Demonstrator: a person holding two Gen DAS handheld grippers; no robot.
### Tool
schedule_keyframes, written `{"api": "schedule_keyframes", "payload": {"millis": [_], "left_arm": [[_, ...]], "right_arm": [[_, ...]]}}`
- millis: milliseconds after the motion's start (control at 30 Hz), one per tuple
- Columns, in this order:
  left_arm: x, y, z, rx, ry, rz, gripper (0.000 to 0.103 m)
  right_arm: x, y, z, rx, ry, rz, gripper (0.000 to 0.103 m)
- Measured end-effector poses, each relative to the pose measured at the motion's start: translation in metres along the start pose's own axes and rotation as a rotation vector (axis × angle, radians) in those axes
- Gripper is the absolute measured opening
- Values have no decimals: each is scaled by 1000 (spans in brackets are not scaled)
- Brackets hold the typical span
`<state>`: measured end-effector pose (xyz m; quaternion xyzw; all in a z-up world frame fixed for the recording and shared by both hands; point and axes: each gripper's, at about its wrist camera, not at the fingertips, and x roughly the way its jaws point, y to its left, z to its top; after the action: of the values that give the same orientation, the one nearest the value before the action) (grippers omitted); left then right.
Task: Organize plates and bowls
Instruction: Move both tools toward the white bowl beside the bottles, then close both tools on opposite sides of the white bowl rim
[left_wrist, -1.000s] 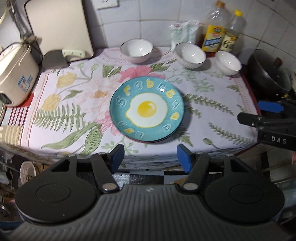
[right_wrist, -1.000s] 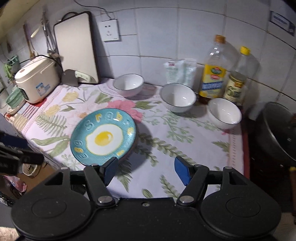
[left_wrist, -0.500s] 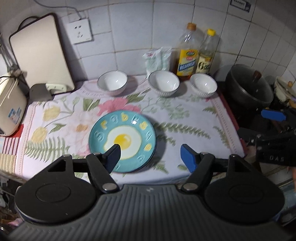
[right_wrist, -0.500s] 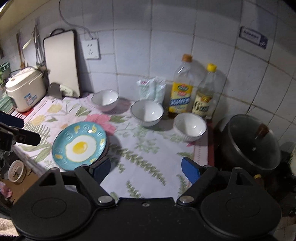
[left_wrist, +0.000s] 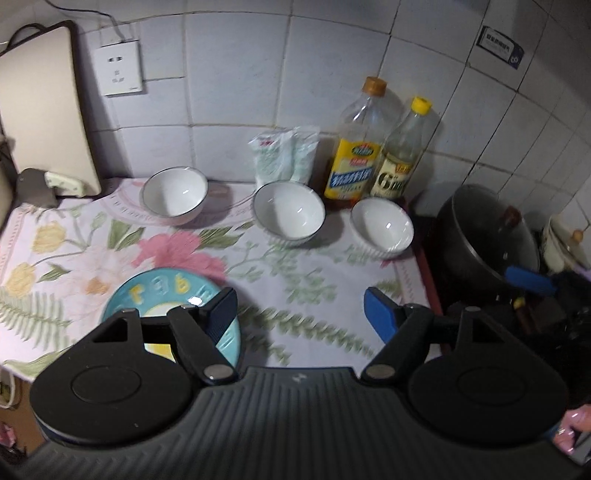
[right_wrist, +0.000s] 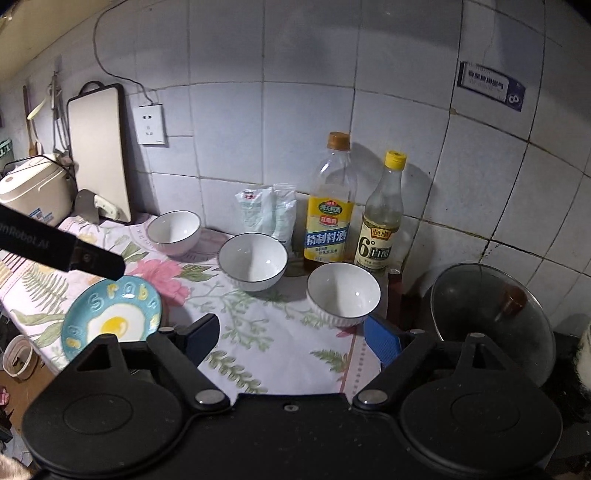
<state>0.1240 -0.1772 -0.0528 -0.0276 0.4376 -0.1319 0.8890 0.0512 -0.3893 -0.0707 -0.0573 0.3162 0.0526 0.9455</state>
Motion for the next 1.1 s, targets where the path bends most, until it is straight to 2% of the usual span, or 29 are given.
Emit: {"api": "schedule_keyframes", "payload": {"millis": [267,367,433,700,900,967,1100], "left_arm": [[65,-34,12,-19,22,-56,75],[93,-42,15,-37,35,-70,75],[112,-44,15,-50,35,-92,75],[193,-52,19,-174,108,-101,73],[241,-61,21,-153,148,-108,68],[254,-63,25,-146,154,-114,61],[275,-69,32,-116,154,-114,57]], "right_arm": [[64,-24,-19,48,-40,-9,89],[93,-34,-31,76,-43,-40,89],[113,-37,-40,72,-30,-70,89],[182,-47,-72,91,42,-125,89],[210,-54,-80,95,40,-137,89],[218,-57,-79,93,43,-138,89],[232,-62,-74,74,43,-126,89]]}}
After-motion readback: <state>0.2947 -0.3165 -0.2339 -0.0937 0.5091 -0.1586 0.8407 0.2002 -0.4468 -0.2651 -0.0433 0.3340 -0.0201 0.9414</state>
